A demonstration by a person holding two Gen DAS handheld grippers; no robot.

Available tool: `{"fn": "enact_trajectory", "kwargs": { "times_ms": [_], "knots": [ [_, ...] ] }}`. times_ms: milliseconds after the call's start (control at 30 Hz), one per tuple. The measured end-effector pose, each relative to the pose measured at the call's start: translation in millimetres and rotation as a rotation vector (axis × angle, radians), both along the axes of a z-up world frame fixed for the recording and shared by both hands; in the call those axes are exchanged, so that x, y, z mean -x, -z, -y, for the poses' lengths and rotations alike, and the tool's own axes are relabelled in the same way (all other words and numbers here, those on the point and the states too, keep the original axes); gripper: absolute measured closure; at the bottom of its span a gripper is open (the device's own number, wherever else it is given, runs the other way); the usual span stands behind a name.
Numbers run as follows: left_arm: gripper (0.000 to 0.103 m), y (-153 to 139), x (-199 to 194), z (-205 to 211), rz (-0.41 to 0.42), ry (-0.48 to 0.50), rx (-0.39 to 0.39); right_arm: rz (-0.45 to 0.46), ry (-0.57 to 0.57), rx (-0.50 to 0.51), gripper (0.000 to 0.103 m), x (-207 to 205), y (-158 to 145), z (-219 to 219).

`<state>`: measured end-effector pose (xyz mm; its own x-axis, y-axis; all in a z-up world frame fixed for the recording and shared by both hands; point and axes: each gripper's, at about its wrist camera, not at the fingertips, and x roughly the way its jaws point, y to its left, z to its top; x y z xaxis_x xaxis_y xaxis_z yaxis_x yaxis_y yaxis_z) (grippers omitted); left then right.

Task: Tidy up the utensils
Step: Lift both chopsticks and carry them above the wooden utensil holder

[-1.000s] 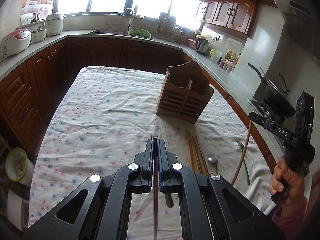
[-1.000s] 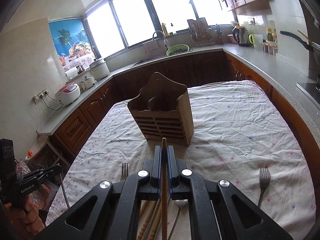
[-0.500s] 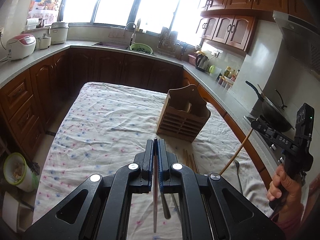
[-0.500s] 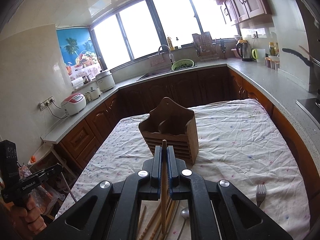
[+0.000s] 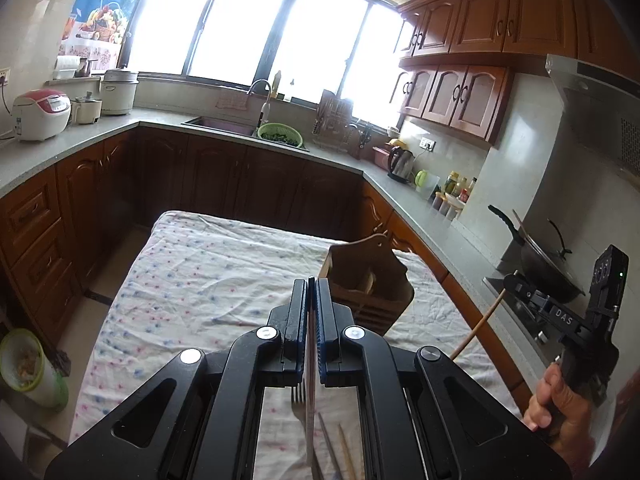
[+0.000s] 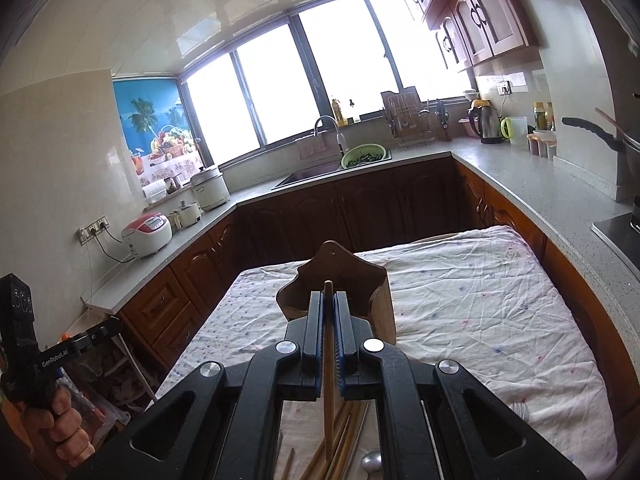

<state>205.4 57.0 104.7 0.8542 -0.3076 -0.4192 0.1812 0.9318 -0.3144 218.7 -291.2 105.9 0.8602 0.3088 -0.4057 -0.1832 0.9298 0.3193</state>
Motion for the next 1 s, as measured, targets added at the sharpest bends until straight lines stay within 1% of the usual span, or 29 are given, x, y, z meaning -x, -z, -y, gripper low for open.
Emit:
{"fn": "enact_trajectory", "kwargs": {
  "times_ms": [200, 400, 467, 533, 600, 733, 867, 933, 1000],
  "knots": [
    [0.100, -25.8, -28.2, 5.5, 0.081, -0.029, 0.033, 0.059, 0.021, -0.005, 0.098, -21.7, -18.0, 4.8],
    [0.100, -57.5, -65.3, 14.7, 0.167, -0.044, 0.084, 0.151, 0.074, -0.030, 0.098, -47.3, -41.7, 11.2],
    [0.100, -64.4, -80.1, 19.3, 0.194, -0.054, 0.103, 0.183, 0.098, -0.039, 0.098, -57.2, -49.9, 14.0],
    [0.100, -68.5, -96.7, 24.9, 0.216, -0.075, 0.104, 0.218, 0.128, -0.034, 0.098, -67.2, -55.3, 15.6],
    [0.100, -68.2, -114.8, 31.6, 0.224, -0.093, 0.112, 0.233, 0.146, -0.035, 0.098, -79.1, -54.5, 17.2],
    [0.100, -50.7, -155.5, 43.0, 0.196, -0.124, 0.138, 0.242, 0.172, -0.036, 0.098, -103.5, -38.1, 17.3],
    [0.100, -14.7, -186.5, 52.2, 0.162, -0.149, 0.177, 0.203, 0.183, -0.045, 0.098, -126.8, -6.4, 17.2],
    [0.100, 3.1, -197.5, 56.7, 0.144, -0.161, 0.182, 0.188, 0.194, -0.060, 0.098, -133.7, 10.2, 19.2],
    [0.100, 19.1, -203.5, 61.4, 0.133, -0.167, 0.170, 0.181, 0.208, -0.080, 0.098, -138.7, 24.0, 23.2]
  ]
}}
